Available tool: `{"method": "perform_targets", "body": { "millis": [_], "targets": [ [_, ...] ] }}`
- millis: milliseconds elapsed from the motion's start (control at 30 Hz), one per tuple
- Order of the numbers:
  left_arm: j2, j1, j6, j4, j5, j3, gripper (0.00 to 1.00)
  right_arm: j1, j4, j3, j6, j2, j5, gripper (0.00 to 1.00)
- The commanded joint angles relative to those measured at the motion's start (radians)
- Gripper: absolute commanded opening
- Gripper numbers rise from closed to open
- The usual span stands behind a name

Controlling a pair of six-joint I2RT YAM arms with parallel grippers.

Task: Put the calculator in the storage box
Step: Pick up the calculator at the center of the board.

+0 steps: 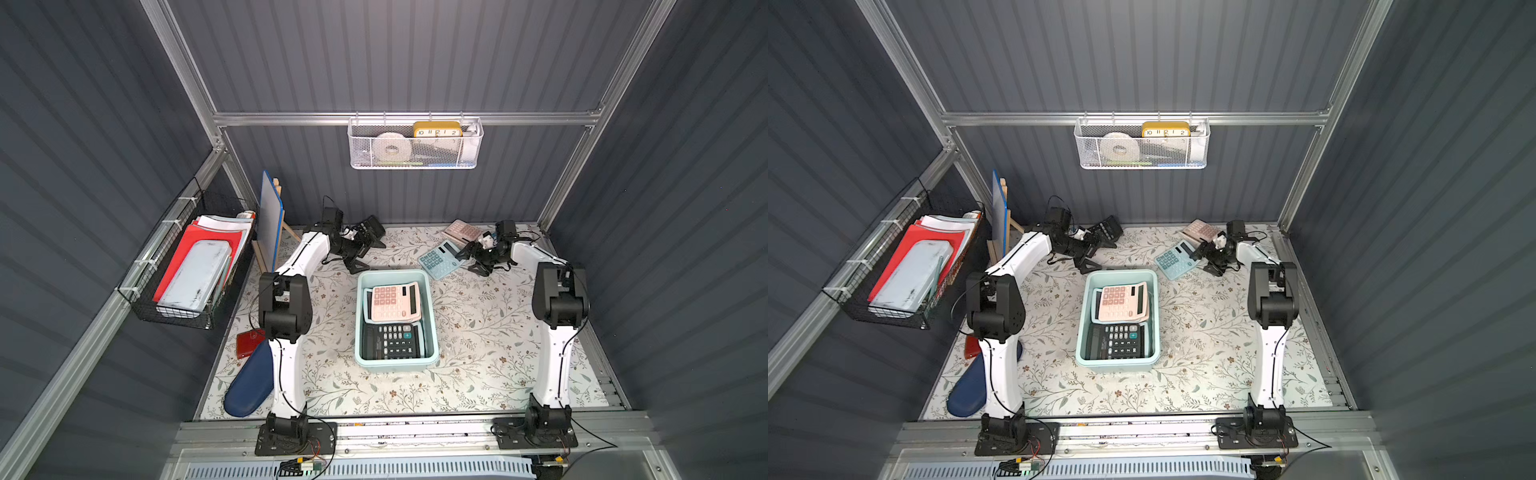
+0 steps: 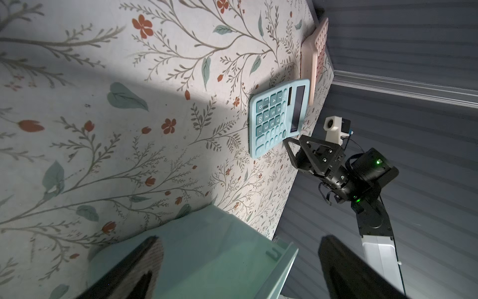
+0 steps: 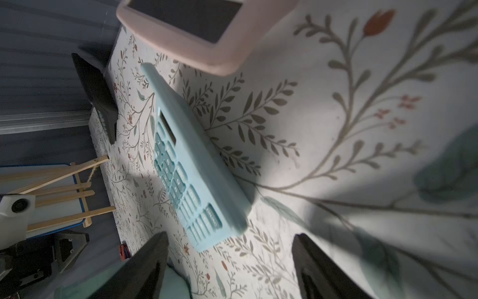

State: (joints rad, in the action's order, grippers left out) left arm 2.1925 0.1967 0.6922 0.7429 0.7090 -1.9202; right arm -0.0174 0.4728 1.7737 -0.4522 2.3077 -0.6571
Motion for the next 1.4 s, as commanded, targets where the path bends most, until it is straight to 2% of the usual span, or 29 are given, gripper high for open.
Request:
{"method": "perform_targets", "body": {
  "millis": [0, 367, 500, 600, 767, 1000, 1367],
  "targets": [
    [-0.048, 0.001, -0.031, 0.039, 0.000, 0.005, 0.99, 0.004, 0.036, 0.081, -0.012, 0.056, -0.062, 0.78],
    [-0.046, 0.000, -0.021, 0.050, -0.013, -0.012, 0.99, 0.017, 0.039, 0.145, -0.015, 0.113, -0.098, 0.70],
    [-0.050, 0.001, -0.024, 0.061, -0.017, -0.016, 0.99, 0.018, 0.080, 0.179, 0.005, 0.128, -0.042, 0.69],
    [-0.054, 0.001, -0.025, 0.067, -0.021, -0.017, 0.99, 0.018, 0.150, 0.241, 0.025, 0.157, 0.036, 0.73],
    [-0.068, 0.001, -0.023, 0.067, -0.025, -0.009, 0.99, 0.020, 0.160, 0.295, 0.012, 0.190, 0.022, 0.69],
    [-0.106, 0.002, -0.010, 0.039, -0.034, 0.041, 0.99, 0.031, 0.117, 0.223, 0.011, 0.147, -0.024, 0.52],
    [-0.189, 0.003, 0.002, -0.010, -0.039, 0.139, 0.99, 0.040, -0.058, -0.063, -0.060, -0.071, -0.033, 0.14]
  ]
}}
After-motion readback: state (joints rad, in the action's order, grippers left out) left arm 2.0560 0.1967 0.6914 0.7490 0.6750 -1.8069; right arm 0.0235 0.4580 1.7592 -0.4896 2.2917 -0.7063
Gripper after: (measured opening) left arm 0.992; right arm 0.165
